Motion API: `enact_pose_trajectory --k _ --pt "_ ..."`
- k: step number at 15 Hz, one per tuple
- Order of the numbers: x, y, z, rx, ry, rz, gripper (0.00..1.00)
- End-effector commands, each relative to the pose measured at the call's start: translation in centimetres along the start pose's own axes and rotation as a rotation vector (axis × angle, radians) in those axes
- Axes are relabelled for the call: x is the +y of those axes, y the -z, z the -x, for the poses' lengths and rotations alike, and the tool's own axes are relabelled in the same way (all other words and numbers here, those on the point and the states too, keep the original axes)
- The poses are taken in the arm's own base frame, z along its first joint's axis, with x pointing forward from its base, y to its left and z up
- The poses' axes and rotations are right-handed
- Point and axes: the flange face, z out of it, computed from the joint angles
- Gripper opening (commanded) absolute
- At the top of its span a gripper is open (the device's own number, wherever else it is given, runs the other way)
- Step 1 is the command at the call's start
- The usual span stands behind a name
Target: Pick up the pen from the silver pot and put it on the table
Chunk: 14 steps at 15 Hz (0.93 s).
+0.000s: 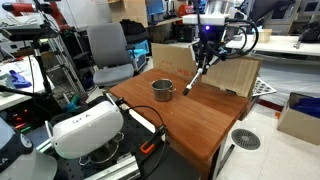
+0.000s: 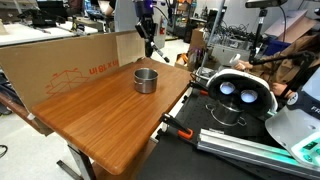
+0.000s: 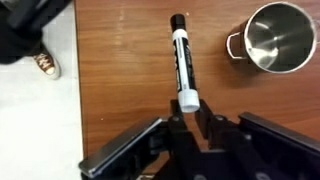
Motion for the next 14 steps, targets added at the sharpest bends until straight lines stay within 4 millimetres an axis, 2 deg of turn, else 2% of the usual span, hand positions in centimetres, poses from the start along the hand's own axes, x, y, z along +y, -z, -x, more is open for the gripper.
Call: enact_pose_trajectory --k 1,10,14 --pt "0.2 -1.3 -2.3 -0.053 -0.009 0.008 0.05" --pt "0.4 -7.2 -5.6 -0.157 -0.039 0.042 0.05" --pt "0.4 -8.8 -6.7 -0.174 -0.050 0.057 0.05"
